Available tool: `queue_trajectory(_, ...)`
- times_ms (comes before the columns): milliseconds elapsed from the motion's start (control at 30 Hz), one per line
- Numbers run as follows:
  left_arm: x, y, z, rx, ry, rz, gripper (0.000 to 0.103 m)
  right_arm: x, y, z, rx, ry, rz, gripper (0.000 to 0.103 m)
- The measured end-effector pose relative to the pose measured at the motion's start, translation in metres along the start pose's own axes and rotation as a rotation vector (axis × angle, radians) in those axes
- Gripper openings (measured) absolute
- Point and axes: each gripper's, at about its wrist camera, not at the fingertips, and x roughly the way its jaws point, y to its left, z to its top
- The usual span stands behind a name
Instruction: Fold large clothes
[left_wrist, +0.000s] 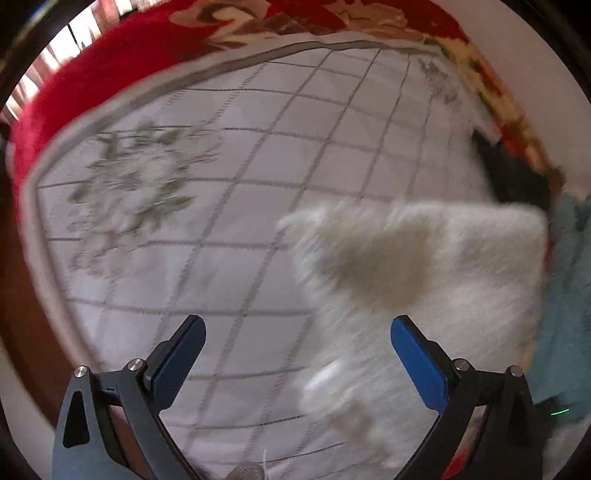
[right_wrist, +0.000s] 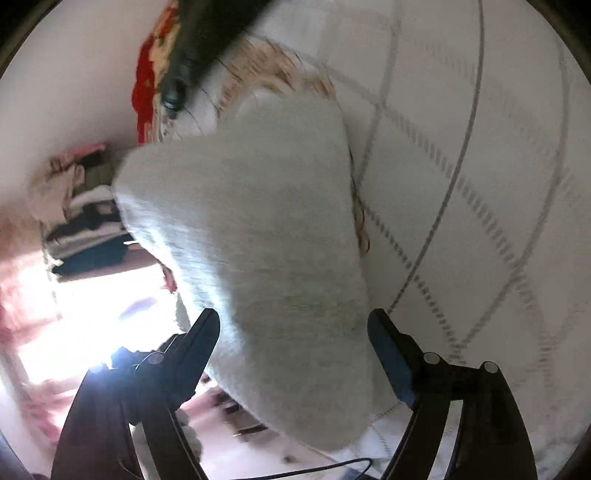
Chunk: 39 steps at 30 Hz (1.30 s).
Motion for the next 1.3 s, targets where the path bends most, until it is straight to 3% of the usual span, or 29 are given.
queue_trajectory(67,0.000,0.003,-0.022,0.041,0.001,0.097,0.102,-0.023,0.020,-0.004,-0.102,0.001,-0.095,0.083)
queue_trajectory(133,0.011,0.008,-0.048,0.079,0.040,0.139,0.102,-0.026,0.058,-0.012,-0.284,0.033,-0.217,0.083)
queue_trajectory(233,0.034,0.017,-0.071,0.056,0.106,0.113,0.102,0.004,0.119,-0.040,-0.566,0.108,-0.363,0.083)
queue_trajectory(300,0.050,0.017,-0.078,0.042,0.112,0.076,0.102,0.037,0.152,-0.070,-0.798,0.148,-0.466,0.083)
queue_trajectory(400,0.063,0.012,-0.079,0.052,0.092,0.078,0.102,0.087,0.180,-0.109,-1.096,0.195,-0.631,0.083)
queue_trajectory(633,0.069,0.000,-0.073,0.090,0.049,0.078,0.102,0.136,0.147,-0.172,-1.661,0.139,-0.999,0.083)
queue_trajectory(800,0.069,-0.004,-0.073,0.094,0.040,0.073,0.102,0.162,0.106,-0.198,-1.996,0.011,-1.240,0.083)
queue_trajectory(867,0.069,-0.005,-0.071,0.094,0.042,0.075,0.102,0.172,0.093,-0.201,-2.071,-0.051,-1.308,0.083)
queue_trajectory(933,0.067,-0.002,-0.074,0.098,0.043,0.077,0.102,0.178,0.088,-0.202,-2.095,-0.093,-1.326,0.078)
queue_trajectory(1000,0.068,0.001,-0.074,0.106,0.045,0.080,0.102,0.176,0.085,-0.199,-2.073,-0.127,-1.301,0.062)
queue_trajectory(1100,0.070,-0.002,-0.070,0.114,0.040,0.086,0.102,0.147,0.102,-0.194,-1.958,-0.212,-1.165,0.042)
queue_trajectory(1300,0.080,-0.016,-0.064,0.140,0.003,0.114,0.102,0.082,0.112,-0.182,-1.918,-0.366,-0.936,0.037)
